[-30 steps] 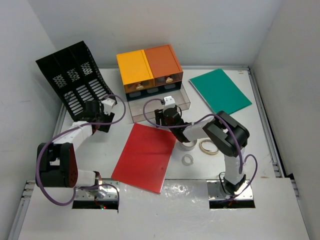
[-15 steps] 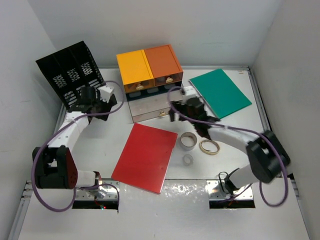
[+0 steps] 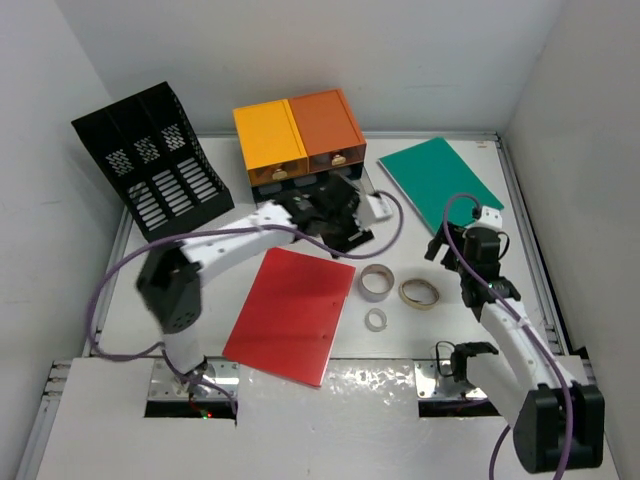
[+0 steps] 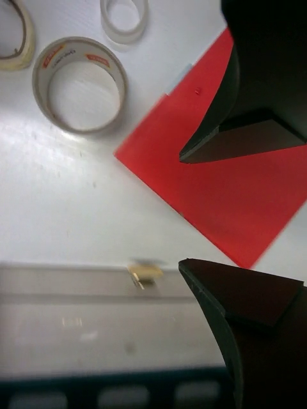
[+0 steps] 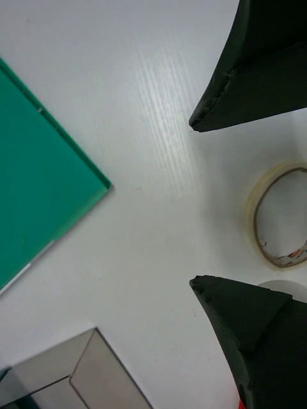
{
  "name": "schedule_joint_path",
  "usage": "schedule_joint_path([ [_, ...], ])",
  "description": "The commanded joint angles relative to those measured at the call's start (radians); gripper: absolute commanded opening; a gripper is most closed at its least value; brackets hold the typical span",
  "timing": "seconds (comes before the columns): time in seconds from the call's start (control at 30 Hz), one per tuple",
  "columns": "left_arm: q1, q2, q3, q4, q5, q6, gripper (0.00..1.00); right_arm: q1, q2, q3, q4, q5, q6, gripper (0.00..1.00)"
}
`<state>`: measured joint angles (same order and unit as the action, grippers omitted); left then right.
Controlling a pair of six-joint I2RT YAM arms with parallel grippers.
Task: Organize the desk
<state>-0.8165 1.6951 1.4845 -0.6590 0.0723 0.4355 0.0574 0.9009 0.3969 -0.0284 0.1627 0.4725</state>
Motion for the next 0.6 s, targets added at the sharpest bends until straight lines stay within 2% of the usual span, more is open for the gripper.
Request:
schedule_joint_path([
  [0.0, -0.076, 0.137, 0.078, -0.027, 0.046, -0.033, 0.6, -0.008, -0.072, -0.035, -0.071, 0.046, -0.005, 0.91],
  [0.2, -0.114, 0.339, 0.186, 0.042, 0.185, -0.124, 0.6, -0.01, -0.161, -0.078, -0.093, 0.057, -0.031, 0.92],
  [0.43, -0.125, 0.506, 0.281, 0.056, 0.081, -0.17, 0.58, -0.01, -0.161, -0.086, -0.1, 0.063, -0.098, 0.93],
  [0.5, -0.127, 0.521, 0.283, 0.064, 0.08, -0.176, 0.52, -0.01, -0.165, -0.086, -0.102, 0.058, -0.117, 0.93],
  [0.57, -0.127, 0.529, 0.289, 0.053, 0.086, -0.188, 0.3, -0.01, -0.171, -0.087, -0.1, 0.06, -0.126, 0.93],
])
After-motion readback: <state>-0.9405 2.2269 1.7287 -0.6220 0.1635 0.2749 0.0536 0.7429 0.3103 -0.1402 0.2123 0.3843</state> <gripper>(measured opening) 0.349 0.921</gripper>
